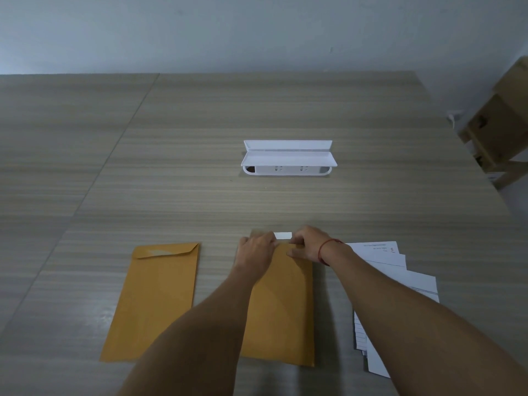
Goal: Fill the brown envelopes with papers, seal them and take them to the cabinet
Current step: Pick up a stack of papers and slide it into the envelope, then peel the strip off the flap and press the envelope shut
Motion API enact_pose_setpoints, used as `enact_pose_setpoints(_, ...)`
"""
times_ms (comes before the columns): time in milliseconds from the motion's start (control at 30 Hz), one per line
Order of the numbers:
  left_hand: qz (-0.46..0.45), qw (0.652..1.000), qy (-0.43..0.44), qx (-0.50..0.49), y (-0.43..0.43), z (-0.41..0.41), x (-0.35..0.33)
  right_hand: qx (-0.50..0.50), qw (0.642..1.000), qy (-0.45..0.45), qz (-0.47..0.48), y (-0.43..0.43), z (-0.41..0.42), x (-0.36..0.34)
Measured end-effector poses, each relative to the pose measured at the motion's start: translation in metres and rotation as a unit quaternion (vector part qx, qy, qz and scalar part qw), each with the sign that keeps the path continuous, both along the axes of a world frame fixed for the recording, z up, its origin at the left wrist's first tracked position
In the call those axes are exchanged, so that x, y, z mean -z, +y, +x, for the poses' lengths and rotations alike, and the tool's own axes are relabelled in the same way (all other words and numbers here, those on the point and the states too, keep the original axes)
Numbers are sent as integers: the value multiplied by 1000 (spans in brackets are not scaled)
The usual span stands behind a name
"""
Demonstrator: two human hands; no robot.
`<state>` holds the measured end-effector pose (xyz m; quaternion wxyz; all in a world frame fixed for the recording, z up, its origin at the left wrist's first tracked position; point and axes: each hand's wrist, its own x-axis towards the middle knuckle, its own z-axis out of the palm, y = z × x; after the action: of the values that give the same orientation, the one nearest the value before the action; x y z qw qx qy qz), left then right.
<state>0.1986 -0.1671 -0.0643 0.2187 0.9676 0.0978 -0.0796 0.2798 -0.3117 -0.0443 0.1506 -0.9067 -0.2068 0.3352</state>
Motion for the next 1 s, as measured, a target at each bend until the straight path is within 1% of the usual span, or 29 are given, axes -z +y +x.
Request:
enact_pose_setpoints(200,-17,999,-42,-16,-4,-3,12,-13,999,-23,-25,-4,2,2)
enact_pose_setpoints(300,6,999,-31,-8,-3,-3,11,0,1000,-19,-17,-5,-1,4)
enact_pose_setpoints(367,-1,1000,-24,-15,-2,-3,13,12,1000,-15,-6,-4,-2,5)
enact_pose_setpoints(467,-36,997,-52,-42,0,-6,15,55,998,-14,18,-2,-1,8)
enact_pose_setpoints(533,-15,996,-66,-51,3,-8,14,107,993,-7,47,-1,0,11)
enact_pose_setpoints(600,2,998,-33,-50,8,-9,14,149,986,-3,74,2,0,14)
enact_pose_setpoints(667,0,999,29,-30,13,-9,20,172,981,-10,86,7,0,19)
enact_pose_setpoints(733,6,997,73,-10,14,-10,27,193,977,-10,91,11,-2,22)
enact_pose_setpoints(800,27,995,91,-3,12,-14,33,204,975,-11,86,15,-3,26)
enact_pose_setpoints(900,57,994,95,-5,9,-17,40,213,974,-26,73,19,-4,30)
enact_pose_setpoints(1000,55,993,107,-7,9,-14,42,219,973,-43,67,22,-5,31)
